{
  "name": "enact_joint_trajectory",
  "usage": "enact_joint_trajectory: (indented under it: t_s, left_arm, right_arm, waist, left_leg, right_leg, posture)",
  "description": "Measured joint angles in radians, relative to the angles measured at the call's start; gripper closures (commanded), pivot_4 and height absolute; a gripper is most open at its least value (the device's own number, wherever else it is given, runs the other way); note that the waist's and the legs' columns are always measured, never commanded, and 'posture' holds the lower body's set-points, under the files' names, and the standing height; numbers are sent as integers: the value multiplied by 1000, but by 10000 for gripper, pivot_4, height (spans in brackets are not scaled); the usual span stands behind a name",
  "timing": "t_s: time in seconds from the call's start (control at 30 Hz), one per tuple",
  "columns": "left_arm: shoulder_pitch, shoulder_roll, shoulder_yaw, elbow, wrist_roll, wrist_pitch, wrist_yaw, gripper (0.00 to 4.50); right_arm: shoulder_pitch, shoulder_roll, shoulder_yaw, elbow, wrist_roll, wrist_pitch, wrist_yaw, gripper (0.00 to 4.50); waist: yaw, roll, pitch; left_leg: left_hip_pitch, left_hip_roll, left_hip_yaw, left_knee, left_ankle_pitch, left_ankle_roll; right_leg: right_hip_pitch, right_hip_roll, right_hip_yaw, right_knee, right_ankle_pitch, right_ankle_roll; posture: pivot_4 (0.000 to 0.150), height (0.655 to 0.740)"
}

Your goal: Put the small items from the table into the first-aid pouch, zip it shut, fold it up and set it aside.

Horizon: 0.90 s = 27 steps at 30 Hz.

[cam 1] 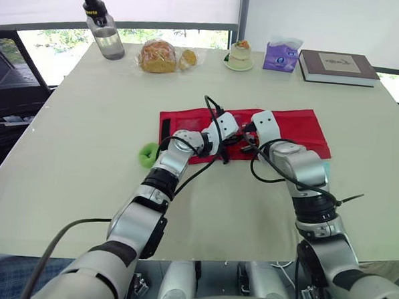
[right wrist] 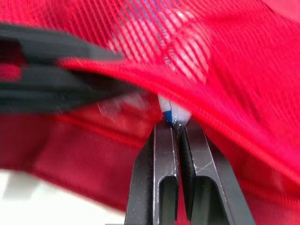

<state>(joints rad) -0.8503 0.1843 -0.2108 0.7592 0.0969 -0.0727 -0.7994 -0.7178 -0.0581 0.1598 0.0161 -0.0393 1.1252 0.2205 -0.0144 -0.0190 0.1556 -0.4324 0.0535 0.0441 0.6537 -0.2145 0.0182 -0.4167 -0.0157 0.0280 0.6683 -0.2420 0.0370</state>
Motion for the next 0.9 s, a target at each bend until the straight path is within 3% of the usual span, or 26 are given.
enact_joint_trajectory:
  t_s: [0.17,0.4,0.87,0.9]
  left_arm:
    - [7,0,1,-5,-1,0,-2,45000]
    - [8,7,-1,-1,1,0,-4,45000]
    - [-25,4,15,48,-14,3,-9,45000]
    - [-26,2,15,48,-22,10,-14,45000]
  right_arm:
    - [0,-24,26,29,1,-92,19,44565]
    - [44,-61,46,-4,-10,-151,34,20379]
    - [223,-198,44,-241,117,-128,211,20379]
    - [239,-205,32,-257,130,-137,217,22751]
  waist:
    - [0,0,0]
    - [0,0,0]
    - [1,0,0]
    - [1,0,0]
  left_leg:
    - [0,0,0,-1,0,0]
    - [0,0,0,-1,0,0]
    - [-1,0,0,-1,0,0]
    - [-1,0,0,-1,0,0]
  right_leg:
    - [0,0,0,-1,0,0]
    - [0,0,0,-1,0,0]
    - [0,0,0,-3,0,0]
    - [0,0,0,-3,0,0]
  posture:
    - [1500,7400]
    - [1500,7400]
    - [1500,7400]
    - [1500,7400]
